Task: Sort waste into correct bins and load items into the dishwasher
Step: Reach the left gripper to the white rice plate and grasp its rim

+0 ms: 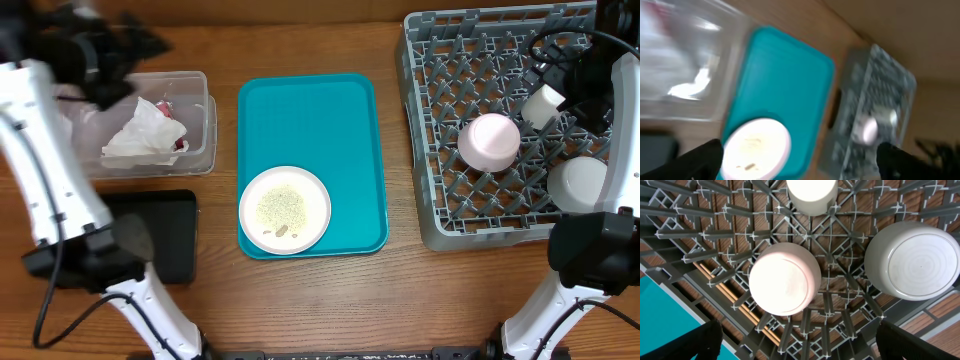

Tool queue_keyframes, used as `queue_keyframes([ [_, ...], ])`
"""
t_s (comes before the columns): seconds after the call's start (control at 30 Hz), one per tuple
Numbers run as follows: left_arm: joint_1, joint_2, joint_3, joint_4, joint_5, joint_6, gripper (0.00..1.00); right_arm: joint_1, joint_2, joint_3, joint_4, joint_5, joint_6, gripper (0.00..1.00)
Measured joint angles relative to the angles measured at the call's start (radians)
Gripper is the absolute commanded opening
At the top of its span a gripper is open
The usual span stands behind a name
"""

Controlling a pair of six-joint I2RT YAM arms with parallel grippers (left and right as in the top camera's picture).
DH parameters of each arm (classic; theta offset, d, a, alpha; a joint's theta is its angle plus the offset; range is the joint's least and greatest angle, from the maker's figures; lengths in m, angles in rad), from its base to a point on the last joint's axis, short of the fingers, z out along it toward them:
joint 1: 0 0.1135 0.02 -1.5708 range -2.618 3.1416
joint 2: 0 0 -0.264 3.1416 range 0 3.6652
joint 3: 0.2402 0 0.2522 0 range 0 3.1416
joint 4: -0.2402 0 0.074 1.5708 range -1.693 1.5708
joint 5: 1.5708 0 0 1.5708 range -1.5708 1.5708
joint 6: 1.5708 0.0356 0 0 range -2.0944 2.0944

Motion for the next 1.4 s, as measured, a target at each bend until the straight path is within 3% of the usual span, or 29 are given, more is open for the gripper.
queue_keyframes([
  [0.1, -0.156, 0.002, -0.021, 0.001, -0.057, 0.001, 0.96, 0.0, 0.0, 0.0, 0.0, 0.0, 0.0, 1.0],
  [0.23, -0.372, 0.002, -0.066, 0.002, -0.241, -0.04, 0.94, 0.0, 0.0, 0.0, 0.0, 0.0, 0.0, 1.0],
  [0.53, -0.76, 0.002, -0.273, 0.001, -0.669, -0.246, 0.96, 0.0, 0.0, 0.0, 0.001, 0.001, 0.0, 1.0],
  [0.93, -0.786, -0.024, -0.66, 0.014, -0.769, -0.397, 1.0, 0.0, 0.0, 0.0, 0.001, 0.0, 0.0, 1.0],
  [1.1, -0.807, -0.041, -0.778, 0.195, -0.752, -0.407, 0.98, 0.0, 0.0, 0.0, 0.0, 0.0, 0.0, 1.0],
  [1.17, -0.82, -0.041, -0.813, 0.285, -0.708, -0.392, 0.93, 0.0, 0.0, 0.0, 0.0, 0.0, 0.0, 1.0],
  [1.23, -0.826, -0.041, -0.827, 0.34, -0.662, -0.379, 0.76, 0.0, 0.0, 0.0, 0.0, 0.0, 0.0, 1.0],
  [1.4, -0.831, -0.042, -0.835, 0.399, -0.628, -0.402, 0.61, 0.0, 0.0, 0.0, 0.0, 0.0, 0.0, 1.0],
])
